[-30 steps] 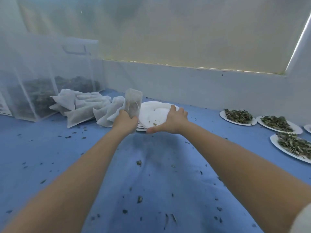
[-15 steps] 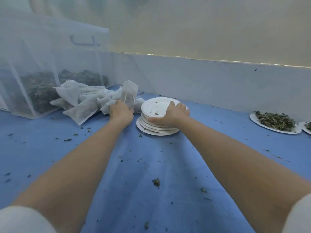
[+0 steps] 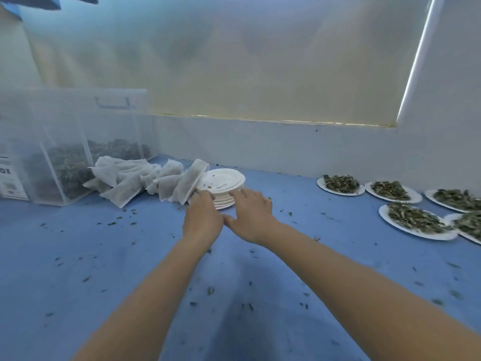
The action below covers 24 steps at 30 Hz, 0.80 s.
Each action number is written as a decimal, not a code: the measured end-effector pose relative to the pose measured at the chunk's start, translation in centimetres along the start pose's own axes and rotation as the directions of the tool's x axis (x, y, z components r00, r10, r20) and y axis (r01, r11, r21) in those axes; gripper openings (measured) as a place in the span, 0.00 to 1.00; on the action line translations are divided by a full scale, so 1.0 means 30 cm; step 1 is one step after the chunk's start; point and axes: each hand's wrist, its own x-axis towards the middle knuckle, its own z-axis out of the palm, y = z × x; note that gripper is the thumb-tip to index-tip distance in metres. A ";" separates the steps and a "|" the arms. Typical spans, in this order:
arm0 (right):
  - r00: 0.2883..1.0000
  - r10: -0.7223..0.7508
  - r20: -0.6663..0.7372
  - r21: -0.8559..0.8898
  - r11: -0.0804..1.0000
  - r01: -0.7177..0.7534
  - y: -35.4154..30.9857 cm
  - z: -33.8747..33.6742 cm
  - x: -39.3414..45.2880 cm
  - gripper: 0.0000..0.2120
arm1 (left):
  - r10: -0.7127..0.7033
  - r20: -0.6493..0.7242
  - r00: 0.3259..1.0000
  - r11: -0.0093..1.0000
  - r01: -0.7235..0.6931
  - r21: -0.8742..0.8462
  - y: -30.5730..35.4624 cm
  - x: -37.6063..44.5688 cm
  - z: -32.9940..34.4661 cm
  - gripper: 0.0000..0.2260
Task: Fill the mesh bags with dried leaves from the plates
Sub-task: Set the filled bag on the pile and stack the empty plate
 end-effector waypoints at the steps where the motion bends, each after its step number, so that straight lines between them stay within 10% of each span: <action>1: 1.000 -0.001 0.005 -0.003 1.000 0.001 0.014 -0.027 -0.066 0.28 | 0.012 0.031 0.999 1.000 -0.012 -0.012 0.027 -0.059 0.004 0.17; 9: 1.000 0.011 -0.004 -0.133 0.991 -0.012 0.242 -0.242 -0.518 0.26 | 0.212 0.202 0.956 0.976 -0.197 -0.089 0.337 -0.457 0.176 0.11; 24: 0.829 0.553 0.077 -0.171 0.827 -0.536 0.880 -0.509 -1.147 0.30 | 0.438 0.619 0.652 0.823 -0.568 0.016 0.862 -0.927 0.659 0.07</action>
